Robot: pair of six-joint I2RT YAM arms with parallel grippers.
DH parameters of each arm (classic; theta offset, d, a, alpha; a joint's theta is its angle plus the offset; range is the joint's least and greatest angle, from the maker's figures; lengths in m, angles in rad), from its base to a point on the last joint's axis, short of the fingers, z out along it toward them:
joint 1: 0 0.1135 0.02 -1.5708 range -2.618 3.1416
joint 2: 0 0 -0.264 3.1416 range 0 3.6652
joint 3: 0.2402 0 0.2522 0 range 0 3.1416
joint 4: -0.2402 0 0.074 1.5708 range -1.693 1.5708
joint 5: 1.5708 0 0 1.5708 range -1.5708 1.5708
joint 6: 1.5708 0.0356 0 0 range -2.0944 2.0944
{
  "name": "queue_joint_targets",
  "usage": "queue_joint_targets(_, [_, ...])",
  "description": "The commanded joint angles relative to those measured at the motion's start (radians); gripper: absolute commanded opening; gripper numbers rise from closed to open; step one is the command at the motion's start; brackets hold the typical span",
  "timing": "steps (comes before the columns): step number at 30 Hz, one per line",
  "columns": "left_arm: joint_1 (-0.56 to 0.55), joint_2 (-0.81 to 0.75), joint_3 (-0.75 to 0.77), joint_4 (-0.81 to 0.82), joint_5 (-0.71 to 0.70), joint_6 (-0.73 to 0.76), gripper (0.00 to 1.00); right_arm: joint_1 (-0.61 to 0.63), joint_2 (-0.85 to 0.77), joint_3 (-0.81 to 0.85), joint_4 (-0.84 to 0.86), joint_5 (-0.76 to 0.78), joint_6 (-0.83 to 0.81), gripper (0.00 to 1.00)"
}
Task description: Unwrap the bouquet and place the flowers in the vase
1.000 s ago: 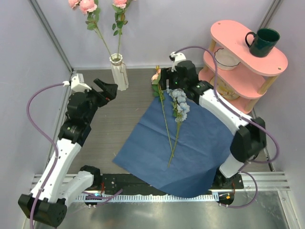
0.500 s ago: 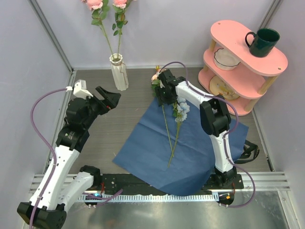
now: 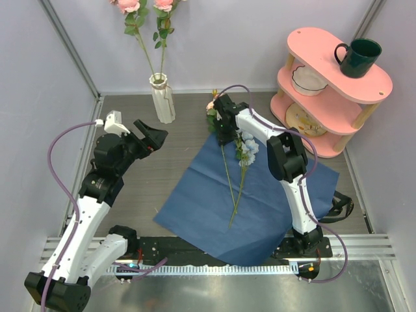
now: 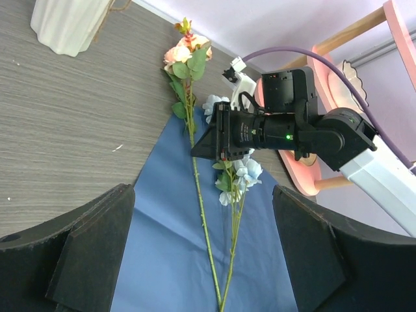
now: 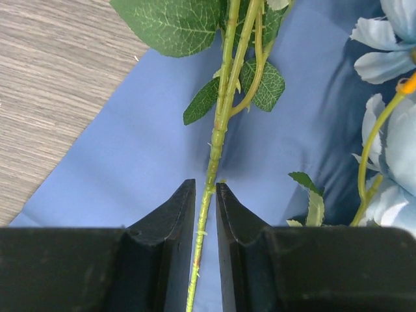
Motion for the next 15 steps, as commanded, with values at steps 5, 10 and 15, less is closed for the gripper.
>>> queue_joint_targets(5, [0.003,-0.013,-0.016,0.046,0.024,-0.01,0.91,-0.001,0.043,0.072,-0.047,-0.001,0.004,0.25])
queue_joint_targets(10, [0.003,-0.012,-0.023,0.046,0.026,-0.011,0.91,-0.001,0.052,0.081,-0.058,-0.001,-0.002,0.2])
queue_joint_targets(15, [0.003,-0.005,-0.022,0.053,0.03,-0.016,0.91,0.001,0.066,0.087,-0.064,-0.012,-0.007,0.21])
